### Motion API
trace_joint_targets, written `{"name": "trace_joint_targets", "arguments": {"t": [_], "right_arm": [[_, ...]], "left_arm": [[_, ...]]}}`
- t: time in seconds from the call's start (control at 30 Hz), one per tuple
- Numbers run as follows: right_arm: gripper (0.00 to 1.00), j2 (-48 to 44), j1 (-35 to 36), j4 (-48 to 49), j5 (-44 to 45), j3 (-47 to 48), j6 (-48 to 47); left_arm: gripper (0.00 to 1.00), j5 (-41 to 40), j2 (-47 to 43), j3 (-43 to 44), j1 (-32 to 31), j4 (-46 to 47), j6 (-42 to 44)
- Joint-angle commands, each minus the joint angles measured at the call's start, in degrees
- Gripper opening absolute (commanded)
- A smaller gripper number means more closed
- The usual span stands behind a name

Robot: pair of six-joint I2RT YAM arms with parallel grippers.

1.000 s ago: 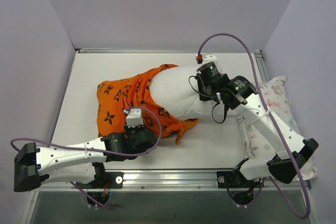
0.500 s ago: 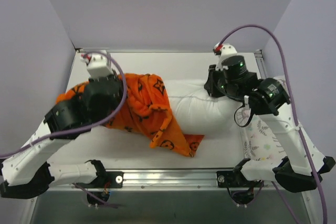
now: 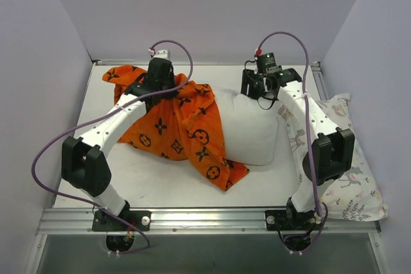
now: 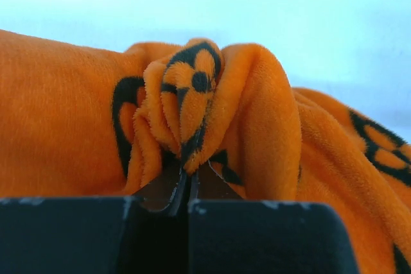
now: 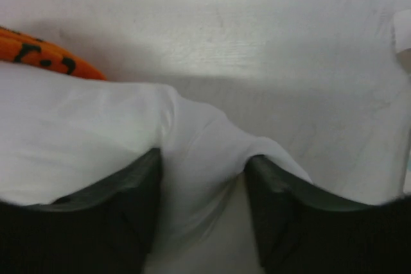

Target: Remove the pillowcase from the pillow

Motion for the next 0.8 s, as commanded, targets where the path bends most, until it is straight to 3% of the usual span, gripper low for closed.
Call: {"name": "trace_joint_targets", "arguments": {"t": [0.0,0.17,0.33,0.5,0.77], "right_arm": [[0.64,-2.23,0.47,-1.57,6.28,4.55,0.25],[0.93,-9.61,0.55,-1.13,15.96,8.26,1.22],[1.00,-18.22,2.31,0.27,17.63,6.69,0.60],[1.00,-25.87,3.88,4.31,11.59,-7.09,0.86],[1.00,-19.84,9.69,10.19,12.55,-25.12,2.36]], "left_arm": [[0.00,5.58,2.73,0.57,2.36,-2.68,0.92],[0.00,6.63,5.90,1.82,3.42,-2.69,1.27],[0.00,8.57,9.07,-0.46,3.60,-1.55,1.27],[0.00,10.06,8.38,-3.80,3.51,0.12,1.45],[0.00,9.36,4.24,-7.77,3.60,0.92,1.36]]}}
